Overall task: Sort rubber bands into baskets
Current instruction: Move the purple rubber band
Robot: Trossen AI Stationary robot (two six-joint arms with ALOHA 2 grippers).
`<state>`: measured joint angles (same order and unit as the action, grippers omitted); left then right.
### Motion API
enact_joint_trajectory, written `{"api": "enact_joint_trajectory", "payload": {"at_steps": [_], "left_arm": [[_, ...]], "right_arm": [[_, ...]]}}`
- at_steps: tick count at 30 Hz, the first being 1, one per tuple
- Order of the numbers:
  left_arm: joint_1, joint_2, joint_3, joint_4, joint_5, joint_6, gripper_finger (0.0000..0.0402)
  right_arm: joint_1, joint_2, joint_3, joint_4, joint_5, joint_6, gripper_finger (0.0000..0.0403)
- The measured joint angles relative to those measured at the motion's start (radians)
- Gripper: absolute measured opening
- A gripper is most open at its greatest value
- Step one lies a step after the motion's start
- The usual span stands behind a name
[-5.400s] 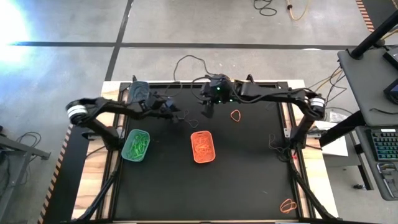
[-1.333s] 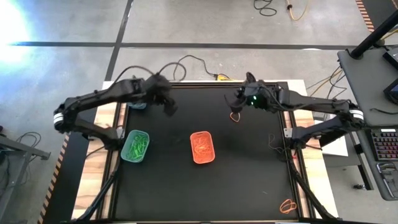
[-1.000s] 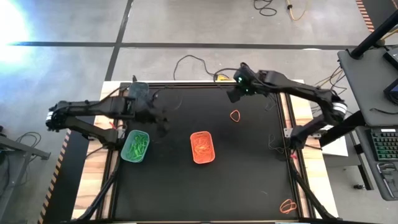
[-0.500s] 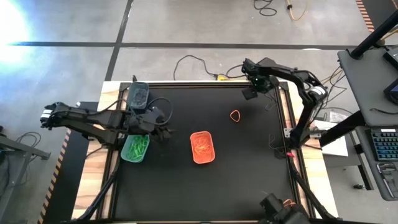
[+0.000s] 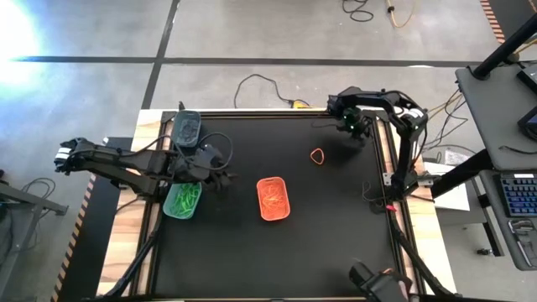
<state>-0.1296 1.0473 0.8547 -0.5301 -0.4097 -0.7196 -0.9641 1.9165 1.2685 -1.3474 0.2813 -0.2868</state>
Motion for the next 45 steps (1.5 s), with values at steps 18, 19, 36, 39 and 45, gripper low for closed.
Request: {"api": "enact_joint_trajectory", "payload": {"at_steps": [18,19,36,39,45], "left_arm": [[-0.002,0.037,0.000,0.022,-0.027,-0.088,0.0233],[-0.002,0.042,0.000,0.024,-0.027,-0.092,0.0233],[-0.002,0.050,0.031,0.017,-0.027,-0.064,0.0233],[-0.002,0.024,0.063,-0.040,-0.027,-0.038,0.0233],[-0.002,-0.040,0.133,-0.189,-0.115,0.005,0.0233]], "right_arm": [[0.037,0.110,-0.029,0.060,0.136,-0.086,0.0199],[0.037,0.110,-0.034,0.064,0.139,-0.086,0.0194],[0.046,0.068,-0.055,0.108,0.127,-0.044,0.0013],[0.077,0.015,-0.051,0.139,0.116,-0.042,0.0009],[0.186,-0.106,-0.053,0.186,0.001,-0.019,0.0009]]}}
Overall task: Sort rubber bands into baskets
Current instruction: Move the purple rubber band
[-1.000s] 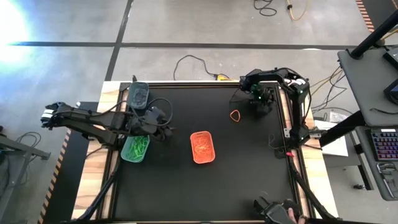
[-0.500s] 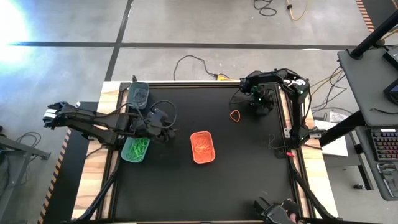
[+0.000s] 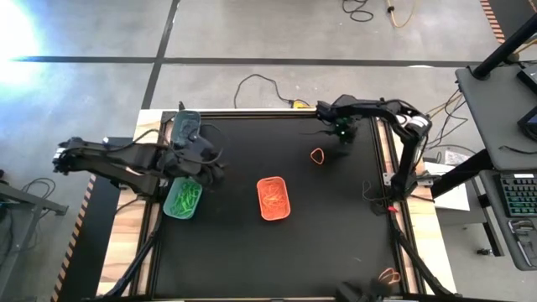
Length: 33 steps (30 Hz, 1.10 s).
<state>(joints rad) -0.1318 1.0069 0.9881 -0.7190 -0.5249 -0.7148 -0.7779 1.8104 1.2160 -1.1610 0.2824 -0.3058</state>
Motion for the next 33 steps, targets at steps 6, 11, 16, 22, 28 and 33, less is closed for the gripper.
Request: {"api": "enact_joint_trajectory", "payload": {"at_steps": [6,11,16,22,28,33], "left_arm": [[0.001,-0.082,0.012,-0.068,-0.124,-0.013,0.0233],[0.001,-0.150,0.012,-0.087,-0.187,-0.018,0.0233],[0.001,-0.201,0.010,-0.136,-0.184,-0.040,0.0233],[0.001,-0.253,-0.041,-0.199,-0.146,-0.020,0.0233],[0.001,-0.295,-0.176,-0.187,-0.140,-0.056,0.0233],[0.001,-0.312,-0.296,-0.134,-0.101,-0.064,0.0233]], "right_arm": [[0.129,-0.062,0.000,0.165,-0.165,0.034,0.0009],[0.238,-0.049,0.034,0.358,-0.250,0.082,0.0009],[0.319,0.020,0.121,0.574,-0.404,0.193,0.0009],[0.385,0.133,0.319,0.731,-0.476,0.354,0.0009],[0.430,0.316,0.550,0.757,-0.500,0.534,0.0009],[0.473,0.456,0.739,0.688,-0.495,0.608,0.0009]]}}
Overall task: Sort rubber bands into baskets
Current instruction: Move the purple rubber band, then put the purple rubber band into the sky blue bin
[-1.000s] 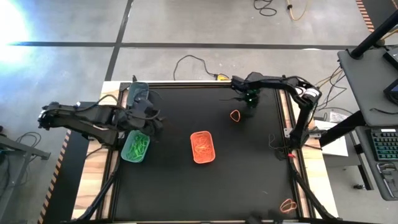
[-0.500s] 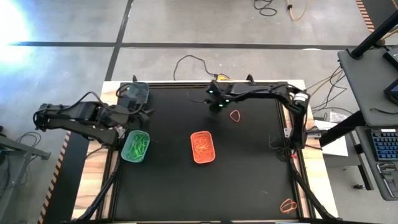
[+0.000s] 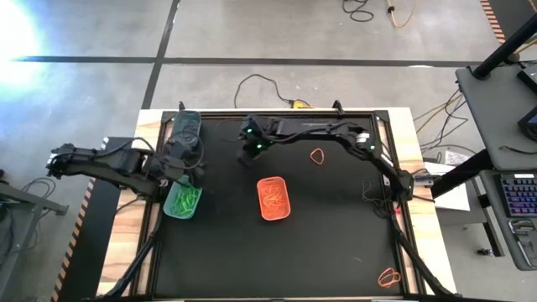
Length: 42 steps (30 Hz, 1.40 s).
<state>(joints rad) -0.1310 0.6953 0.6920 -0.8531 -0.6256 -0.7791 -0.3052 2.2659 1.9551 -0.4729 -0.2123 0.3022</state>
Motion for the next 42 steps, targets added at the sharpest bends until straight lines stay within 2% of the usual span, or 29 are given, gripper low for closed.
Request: {"api": "enact_joint_trajectory", "payload": {"at_steps": [4,9,11,15,19,24,29,34,38,42], "left_arm": [[0.000,0.000,-0.070,0.020,0.011,-0.042,0.0233],[0.000,-0.003,-0.115,0.027,0.010,-0.017,0.0233],[0.000,-0.004,-0.130,0.046,0.008,-0.015,0.0233],[0.002,-0.001,-0.167,0.116,0.022,0.056,0.0233],[0.026,0.002,-0.210,0.263,0.152,0.188,0.0233],[0.090,0.020,-0.230,0.363,0.199,0.238,0.0233],[0.228,0.087,-0.241,0.500,0.459,0.385,0.0233],[0.378,0.208,-0.267,0.704,0.577,0.465,0.0233],[0.439,0.318,-0.299,0.898,0.616,0.482,0.0233],[0.441,0.438,-0.315,1.068,0.617,0.603,0.0233]], "right_arm": [[0.020,0.098,0.150,-0.186,0.009,0.037,0.0014],[0.024,0.182,0.286,-0.413,0.175,0.039,0.0030],[0.018,0.198,0.324,-0.457,0.213,0.040,0.0037],[0.009,0.203,0.341,-0.471,0.216,0.080,0.0060],[-0.006,0.199,0.345,-0.495,0.214,0.114,0.0100],[-0.031,0.194,0.346,-0.565,0.214,0.147,0.0159],[-0.036,0.149,0.344,-0.619,0.215,0.144,0.0196],[-0.035,0.108,0.345,-0.618,0.196,0.115,0.0218],[-0.038,0.091,0.345,-0.626,0.181,0.087,0.0232],[-0.038,0.069,0.345,-0.665,0.180,0.079,0.0241]]}}
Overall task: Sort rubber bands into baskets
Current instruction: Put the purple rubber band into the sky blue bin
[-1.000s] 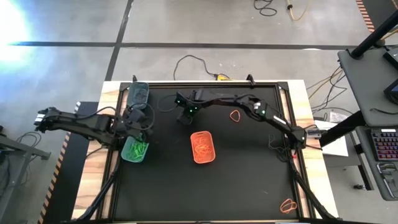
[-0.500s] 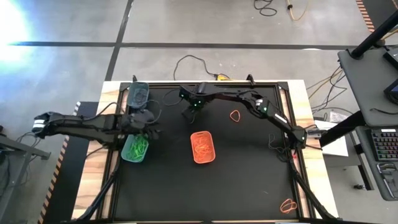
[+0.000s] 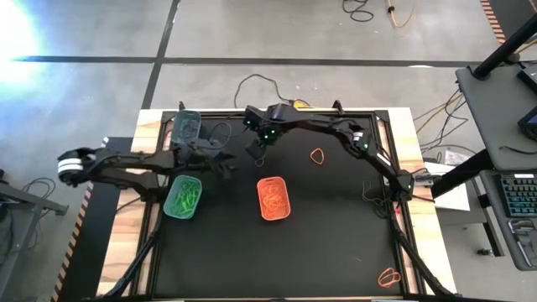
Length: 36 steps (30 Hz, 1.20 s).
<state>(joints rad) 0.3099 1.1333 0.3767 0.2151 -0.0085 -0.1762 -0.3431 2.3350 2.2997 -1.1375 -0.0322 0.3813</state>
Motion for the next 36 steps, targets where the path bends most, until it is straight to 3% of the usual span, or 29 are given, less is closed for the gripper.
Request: {"api": "enact_joint_trajectory", "payload": {"at_steps": [5,9,23,28,36], "left_arm": [[0.003,0.183,0.045,0.086,0.003,0.099,0.0234],[0.010,0.340,0.131,0.102,0.063,0.149,0.0243],[0.036,0.703,0.267,0.286,-0.010,0.186,0.0240],[0.034,0.777,0.311,0.295,-0.044,0.158,0.0194],[0.033,0.843,0.322,0.339,-0.091,0.079,0.0058]], "right_arm": [[0.009,-0.074,-0.001,-0.065,0.012,-0.013,0.0238],[0.022,-0.141,-0.003,-0.094,0.044,-0.013,0.0234],[0.158,-0.336,-0.005,-0.288,0.285,0.116,0.0233],[0.203,-0.376,-0.007,-0.295,0.354,0.160,0.0233],[0.226,-0.500,-0.004,-0.322,0.431,0.201,0.0233]]}}
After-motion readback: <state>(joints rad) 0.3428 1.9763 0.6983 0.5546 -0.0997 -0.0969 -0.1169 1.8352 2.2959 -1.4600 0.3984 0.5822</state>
